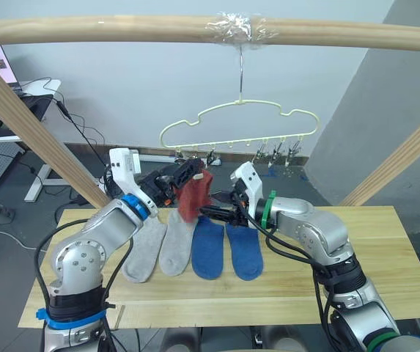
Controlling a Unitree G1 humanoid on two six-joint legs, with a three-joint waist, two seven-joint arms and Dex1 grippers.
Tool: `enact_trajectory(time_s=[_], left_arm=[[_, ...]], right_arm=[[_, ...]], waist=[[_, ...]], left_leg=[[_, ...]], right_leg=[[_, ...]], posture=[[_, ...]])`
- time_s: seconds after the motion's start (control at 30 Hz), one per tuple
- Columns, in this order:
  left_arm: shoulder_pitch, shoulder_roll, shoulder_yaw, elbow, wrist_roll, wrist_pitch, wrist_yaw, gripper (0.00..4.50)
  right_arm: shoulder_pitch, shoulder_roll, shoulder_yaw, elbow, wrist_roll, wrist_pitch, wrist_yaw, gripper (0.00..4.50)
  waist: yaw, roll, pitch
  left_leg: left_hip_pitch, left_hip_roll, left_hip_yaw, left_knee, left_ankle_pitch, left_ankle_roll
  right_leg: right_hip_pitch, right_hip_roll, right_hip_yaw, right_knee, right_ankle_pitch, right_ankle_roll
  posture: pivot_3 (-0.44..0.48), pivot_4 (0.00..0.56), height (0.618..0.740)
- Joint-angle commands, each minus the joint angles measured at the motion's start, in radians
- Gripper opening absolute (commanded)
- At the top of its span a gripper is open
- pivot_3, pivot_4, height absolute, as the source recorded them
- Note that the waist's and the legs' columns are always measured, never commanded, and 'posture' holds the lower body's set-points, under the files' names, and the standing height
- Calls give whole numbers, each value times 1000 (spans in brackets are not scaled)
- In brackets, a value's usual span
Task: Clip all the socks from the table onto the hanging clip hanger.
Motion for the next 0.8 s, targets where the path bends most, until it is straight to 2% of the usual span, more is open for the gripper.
enact_trajectory(time_s=[0.03, 0.07, 0.13, 0.23, 0.43, 0.53, 0.67, 0.8], left_arm=[[18, 67, -14, -51, 72, 29, 6, 4500], [23, 88, -30, -58, 113, 41, 27, 4500], [52, 140, -85, -88, 231, 52, 61, 4500], [109, 163, -123, -134, 345, -18, 23, 4500], [160, 122, -112, -161, 329, -87, -136, 4500], [167, 137, -187, -214, 412, -148, -211, 4500], [158, 82, -268, -264, 481, -218, -238, 4500], [132, 11, -356, -228, 631, -341, -234, 4500]], right_arm=[[31, -34, -30, -50, 14, -18, 16, 4235], [41, -47, -34, -58, 16, -18, 18, 4461], [73, -87, -41, -82, 14, -20, 27, 4461], [122, -151, -50, -112, 0, -41, 39, 4461], [207, -267, -91, -190, -16, -90, 46, 4461], [239, -316, -112, -234, -18, -106, 52, 4461], [265, -366, -151, -308, 19, -82, 60, 4461], [264, -369, -185, -347, 53, -51, 40, 4461]], waist=[[0, 0, 0], [0, 0, 0], [1, 0, 0], [1, 0, 0], [2, 0, 0], [2, 0, 0], [3, 0, 0], [3, 0, 0]], left_leg=[[0, 0, 0, 0, 0, 0], [0, 0, 0, 0, 0, 1], [0, 0, 0, 0, -1, 2], [0, -1, 1, -1, -2, 3], [0, 0, 1, -1, -2, 3], [0, 0, 1, 0, -2, 3], [-1, 0, 2, 0, -2, 3], [-1, 0, 1, 0, -2, 3]], right_leg=[[0, 0, 0, 0, 0, 0], [0, 0, 0, 0, 0, 0], [0, 0, 0, 0, 0, 0], [0, 0, 2, -1, 0, 0], [0, 0, 1, 0, 0, 0], [0, 0, 1, 0, 0, 0], [0, 0, 1, -1, 0, 0], [0, 0, 1, -1, 0, 0]], posture=[[14, 191, 740], [14, 191, 740], [13, 188, 740], [12, 182, 740], [5, 176, 740], [2, 170, 740], [-10, 162, 740], [-24, 157, 740]])
